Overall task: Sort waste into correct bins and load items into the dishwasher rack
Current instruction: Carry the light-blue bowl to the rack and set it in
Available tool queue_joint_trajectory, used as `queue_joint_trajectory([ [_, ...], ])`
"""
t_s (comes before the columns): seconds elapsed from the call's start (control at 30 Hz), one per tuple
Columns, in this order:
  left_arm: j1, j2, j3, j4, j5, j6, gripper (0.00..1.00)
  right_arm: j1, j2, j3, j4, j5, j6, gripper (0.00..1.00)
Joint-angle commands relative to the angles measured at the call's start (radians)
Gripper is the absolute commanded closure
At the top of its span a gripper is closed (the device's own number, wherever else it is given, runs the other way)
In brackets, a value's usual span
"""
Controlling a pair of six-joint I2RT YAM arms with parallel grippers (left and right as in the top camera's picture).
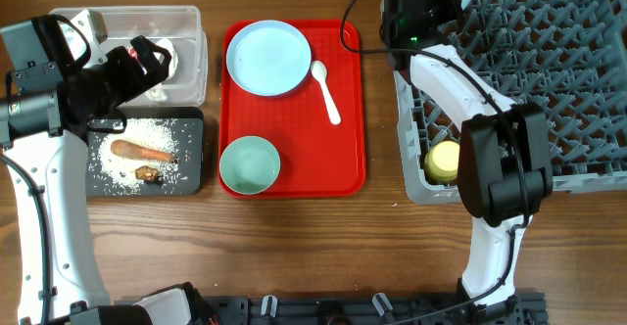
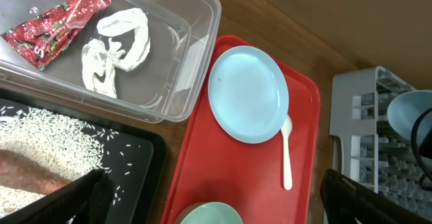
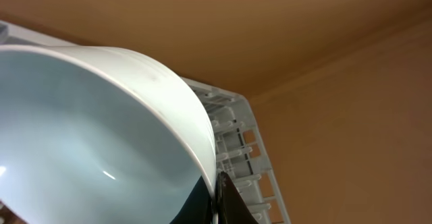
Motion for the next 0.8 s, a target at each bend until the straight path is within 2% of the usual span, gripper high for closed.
queue_joint_trajectory([
  [0.0, 0.004, -0.002, 0.006, 0.002, -0.002, 0.008, 0.0, -0.003, 0.016, 0.003, -0.008, -0.008, 0.037, 0.96],
  [0.27, 0.004, -0.002, 0.006, 0.002, -0.002, 0.009, 0.0, -0.002, 0.016, 0.003, -0.013, -0.01, 0.056, 0.96],
  [0.5, 0.004, -0.002, 0.006, 0.002, -0.002, 0.009, 0.0, 0.029, 0.016, 0.003, -0.135, -0.074, 0.057, 0.96],
  [0.77, 0.004, -0.002, 0.006, 0.002, -0.002, 0.009, 0.0, 0.08, 0.016, 0.003, -0.179, -0.085, 0.056, 0.95],
])
